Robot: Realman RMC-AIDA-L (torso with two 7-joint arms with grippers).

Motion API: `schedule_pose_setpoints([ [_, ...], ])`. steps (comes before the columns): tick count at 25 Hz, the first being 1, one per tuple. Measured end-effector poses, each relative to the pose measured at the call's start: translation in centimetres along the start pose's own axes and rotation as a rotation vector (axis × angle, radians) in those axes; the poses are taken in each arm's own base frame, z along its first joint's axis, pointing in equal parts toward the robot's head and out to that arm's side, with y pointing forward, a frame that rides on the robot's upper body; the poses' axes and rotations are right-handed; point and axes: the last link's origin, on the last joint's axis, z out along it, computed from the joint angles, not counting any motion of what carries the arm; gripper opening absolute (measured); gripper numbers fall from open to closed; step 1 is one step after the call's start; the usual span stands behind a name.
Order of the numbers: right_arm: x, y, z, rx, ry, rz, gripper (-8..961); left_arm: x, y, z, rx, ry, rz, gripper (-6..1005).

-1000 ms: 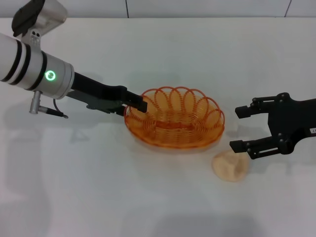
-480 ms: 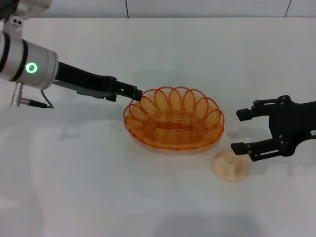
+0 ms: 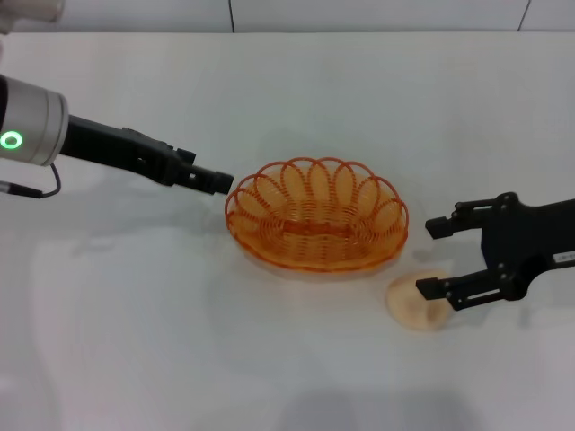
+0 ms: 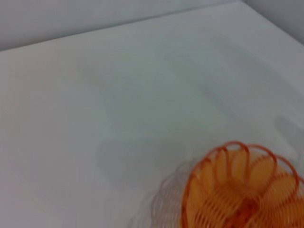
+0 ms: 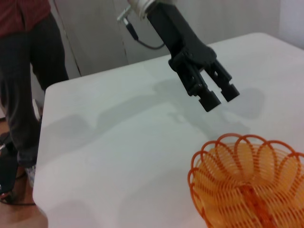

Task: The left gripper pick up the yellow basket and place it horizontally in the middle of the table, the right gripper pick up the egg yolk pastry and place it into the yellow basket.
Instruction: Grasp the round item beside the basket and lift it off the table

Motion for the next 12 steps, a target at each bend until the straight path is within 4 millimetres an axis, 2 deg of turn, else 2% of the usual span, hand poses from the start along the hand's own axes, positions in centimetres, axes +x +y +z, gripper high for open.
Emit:
schedule_pose_setpoints([
  [5,0.3,0.0,1.1,0.002,0.031,0.0,785,-0.9,0.4,-0.4,-0.032,-0.051,0.135,888],
  [12,0.4,0.0,1.7,0.004,0.063,-0.008,765,-1.9,1.0,-1.2,-0.048,-0.104,0.205,887],
])
